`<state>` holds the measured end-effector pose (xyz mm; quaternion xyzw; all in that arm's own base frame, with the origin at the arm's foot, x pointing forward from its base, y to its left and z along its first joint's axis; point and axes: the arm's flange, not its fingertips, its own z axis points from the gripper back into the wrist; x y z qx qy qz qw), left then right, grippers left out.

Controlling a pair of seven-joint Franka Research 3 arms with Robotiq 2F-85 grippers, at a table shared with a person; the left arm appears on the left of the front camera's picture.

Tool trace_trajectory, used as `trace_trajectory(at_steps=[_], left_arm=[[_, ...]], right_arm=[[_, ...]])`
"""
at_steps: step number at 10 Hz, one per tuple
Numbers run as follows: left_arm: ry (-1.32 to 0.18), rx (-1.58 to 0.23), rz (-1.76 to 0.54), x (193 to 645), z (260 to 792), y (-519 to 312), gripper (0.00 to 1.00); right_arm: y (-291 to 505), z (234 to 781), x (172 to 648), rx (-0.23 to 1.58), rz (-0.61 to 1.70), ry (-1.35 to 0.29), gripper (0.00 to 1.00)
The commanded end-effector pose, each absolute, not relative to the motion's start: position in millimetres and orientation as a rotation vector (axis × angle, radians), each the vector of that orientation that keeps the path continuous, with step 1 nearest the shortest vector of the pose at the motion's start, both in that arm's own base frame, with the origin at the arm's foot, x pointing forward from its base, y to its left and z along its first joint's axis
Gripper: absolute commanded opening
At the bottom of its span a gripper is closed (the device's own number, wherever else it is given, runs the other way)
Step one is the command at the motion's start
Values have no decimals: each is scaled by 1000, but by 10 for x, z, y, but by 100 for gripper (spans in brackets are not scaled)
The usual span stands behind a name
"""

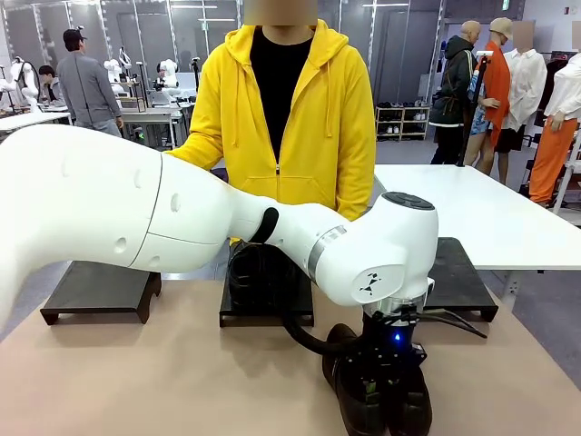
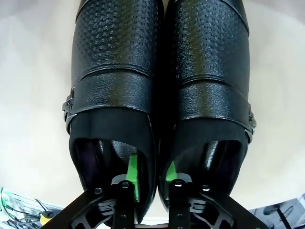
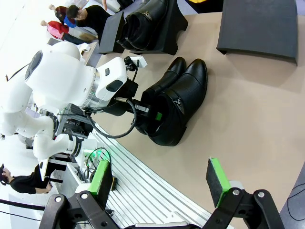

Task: Place the shoes on the stand as instructed by the person.
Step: Pick up another pair of Shoes and place it on the Shoes Stand indicated by the person.

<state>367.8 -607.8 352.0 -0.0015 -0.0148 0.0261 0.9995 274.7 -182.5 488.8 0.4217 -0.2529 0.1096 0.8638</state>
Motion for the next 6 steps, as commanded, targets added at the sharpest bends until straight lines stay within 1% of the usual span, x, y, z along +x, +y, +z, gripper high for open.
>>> trace_trajectory(at_steps=[1, 5, 6], left_arm=[[-3, -13, 48, 3640, 3459, -6035, 0], [-10, -6, 29, 3653, 3517, -6074, 0], [-24, -3, 18, 3629, 3623, -6078, 0]], right_arm=[[-1834, 4888, 2744, 896, 240, -547, 100], [-1834, 4888, 2744, 896, 240, -547, 100], [-1834, 4888, 2744, 896, 240, -547, 100]])
